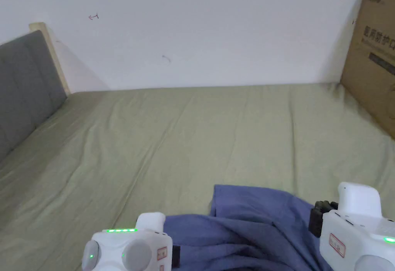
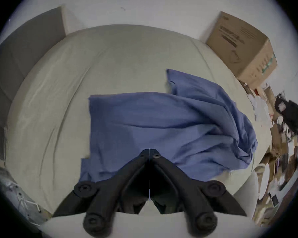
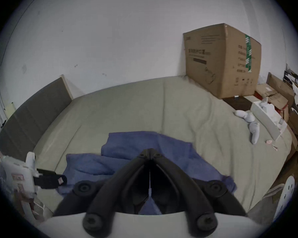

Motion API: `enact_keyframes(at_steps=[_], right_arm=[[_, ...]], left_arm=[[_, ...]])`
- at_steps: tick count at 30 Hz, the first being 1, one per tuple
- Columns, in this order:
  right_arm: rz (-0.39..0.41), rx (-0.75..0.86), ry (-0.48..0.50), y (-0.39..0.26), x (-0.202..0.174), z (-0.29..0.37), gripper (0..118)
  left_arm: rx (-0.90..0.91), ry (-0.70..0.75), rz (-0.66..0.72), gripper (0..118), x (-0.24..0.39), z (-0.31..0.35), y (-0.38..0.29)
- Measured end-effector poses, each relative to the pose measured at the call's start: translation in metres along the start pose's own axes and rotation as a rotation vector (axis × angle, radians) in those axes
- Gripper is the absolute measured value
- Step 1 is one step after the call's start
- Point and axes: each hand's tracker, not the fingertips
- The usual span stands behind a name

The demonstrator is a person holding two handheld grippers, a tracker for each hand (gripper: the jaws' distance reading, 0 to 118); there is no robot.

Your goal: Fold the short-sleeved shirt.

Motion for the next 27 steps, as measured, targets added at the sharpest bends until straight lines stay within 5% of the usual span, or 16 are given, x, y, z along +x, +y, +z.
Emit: enact_keyframes(at_steps=[2,6,7,15,18,20,21,22,27], right_arm=[[0.021,-0.026,0.01,-0.004,-0.007,-0.01,0],[0.044,-0.064,0.015,-0.01,-0.012,-0.027,0],[0.047,-0.074,0.015,-0.012,-0.012,-0.032,0],[0.046,-0.131,-0.015,-0.021,-0.009,-0.059,0],[0.041,-0.148,-0.019,-0.023,-0.006,-0.064,0],[0.051,-0.159,-0.029,-0.025,-0.004,-0.066,0],[0.052,-0.163,-0.03,-0.025,-0.003,-0.067,0],[0.052,-0.165,-0.026,-0.026,-0.001,-0.068,0],[0.071,-0.169,-0.021,-0.016,0.008,-0.075,0]], left_arm=[[0.008,-0.014,0.03,6,-0.016,-0.004,0.011],[0.016,-0.027,0.153,97,-0.051,-0.023,0.052],[0.011,-0.022,0.159,98,-0.059,-0.029,0.064],[-0.092,-0.012,0.251,89,-0.085,-0.091,0.11],[-0.15,0.062,0.257,54,-0.084,-0.122,0.099],[-0.106,0.093,0.266,44,-0.086,-0.121,0.093],[-0.085,0.087,0.289,14,-0.084,-0.114,0.09],[-0.072,0.096,0.273,4,-0.082,-0.11,0.09],[-0.073,0.072,0.266,4,-0.083,-0.098,0.091]])
